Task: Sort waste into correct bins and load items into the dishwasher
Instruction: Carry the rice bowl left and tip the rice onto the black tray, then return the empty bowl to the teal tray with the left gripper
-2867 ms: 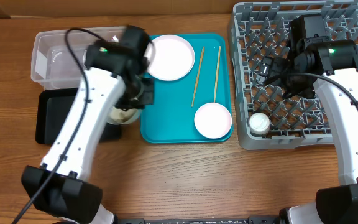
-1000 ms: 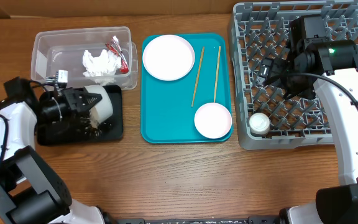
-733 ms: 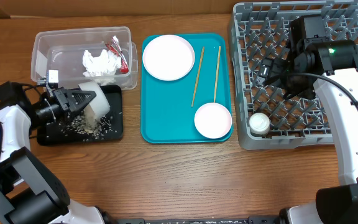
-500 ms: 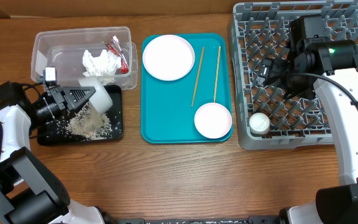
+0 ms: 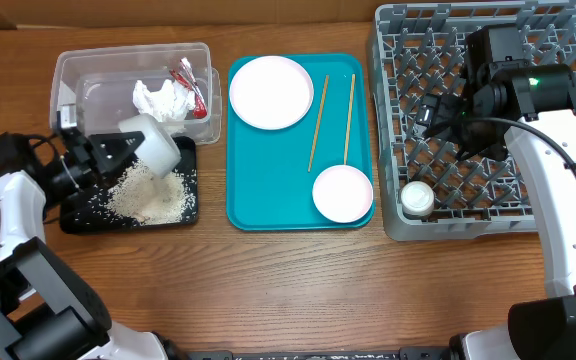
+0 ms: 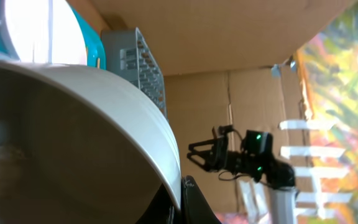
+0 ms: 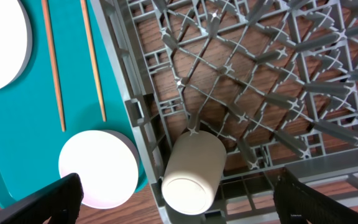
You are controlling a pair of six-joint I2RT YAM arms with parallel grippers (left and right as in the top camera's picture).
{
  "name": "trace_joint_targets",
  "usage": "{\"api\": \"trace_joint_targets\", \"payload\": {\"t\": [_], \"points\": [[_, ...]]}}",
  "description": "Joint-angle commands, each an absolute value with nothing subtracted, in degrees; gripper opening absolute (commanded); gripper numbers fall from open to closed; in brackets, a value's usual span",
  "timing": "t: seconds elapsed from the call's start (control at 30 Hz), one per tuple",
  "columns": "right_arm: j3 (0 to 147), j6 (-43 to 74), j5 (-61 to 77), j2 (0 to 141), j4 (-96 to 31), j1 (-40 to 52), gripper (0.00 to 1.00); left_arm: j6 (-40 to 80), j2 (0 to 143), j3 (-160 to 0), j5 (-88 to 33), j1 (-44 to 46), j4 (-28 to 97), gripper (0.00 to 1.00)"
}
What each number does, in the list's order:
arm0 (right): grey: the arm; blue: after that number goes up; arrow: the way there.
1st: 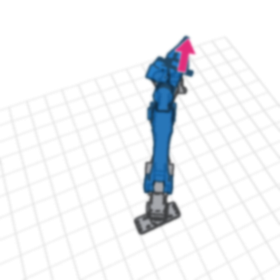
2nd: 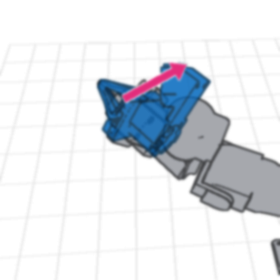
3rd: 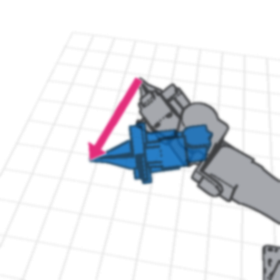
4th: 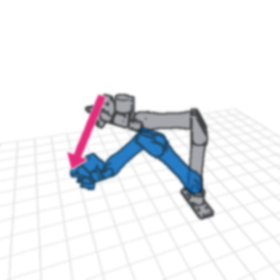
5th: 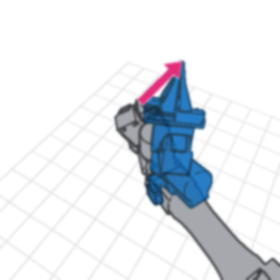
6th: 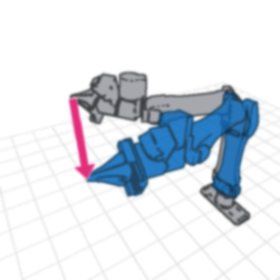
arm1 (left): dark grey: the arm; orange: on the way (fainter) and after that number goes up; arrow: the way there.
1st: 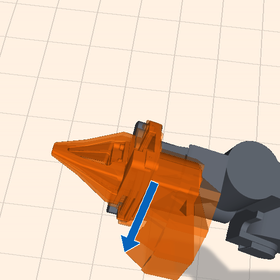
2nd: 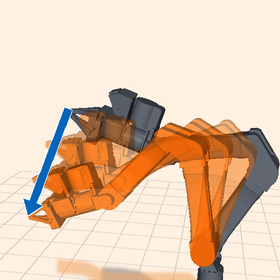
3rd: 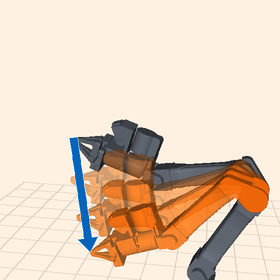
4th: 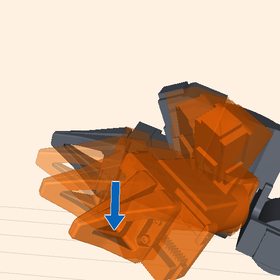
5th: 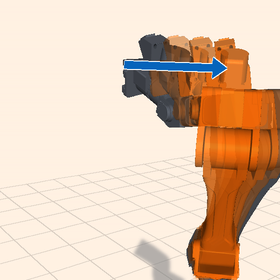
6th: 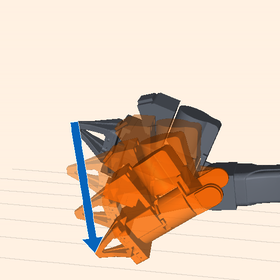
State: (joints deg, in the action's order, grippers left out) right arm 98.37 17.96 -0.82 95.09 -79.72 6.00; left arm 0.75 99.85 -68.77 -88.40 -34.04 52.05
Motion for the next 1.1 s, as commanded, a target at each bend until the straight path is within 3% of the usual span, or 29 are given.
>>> {"api": "trace_joint_targets", "payload": {"t": [0.0, 0.53, 0.73, 0.87, 1.07], "points": [[99.1, 17.6, -0.8, 94.0, -79.7, 5.9, 1.0, 3.6, 99.3, -68.6, -90.6, -35.5, 52.3, 0.04], [99.1, 17.6, -0.8, 94.0, -79.6, 5.9, 1.0, 2.2, 98.8, -68.6, -90.6, -35.3, 54.1, 0.04], [99.1, 17.6, -0.8, 94.0, -79.4, 5.9, 1.0, -1.0, 92.8, -70.6, -87.8, -26.7, 53.1, 0.04], [99.1, 17.6, -0.8, 94.0, -78.8, 6.0, 1.0, 5.5, 88.9, -76.6, -67.3, -13.7, 51.7, 0.04], [99.1, 17.6, -0.1, 94.0, -78.8, 6.0, 1.0, 13.5, 89.2, -81.0, -19.3, 11.3, 50.5, 0.04]]}}
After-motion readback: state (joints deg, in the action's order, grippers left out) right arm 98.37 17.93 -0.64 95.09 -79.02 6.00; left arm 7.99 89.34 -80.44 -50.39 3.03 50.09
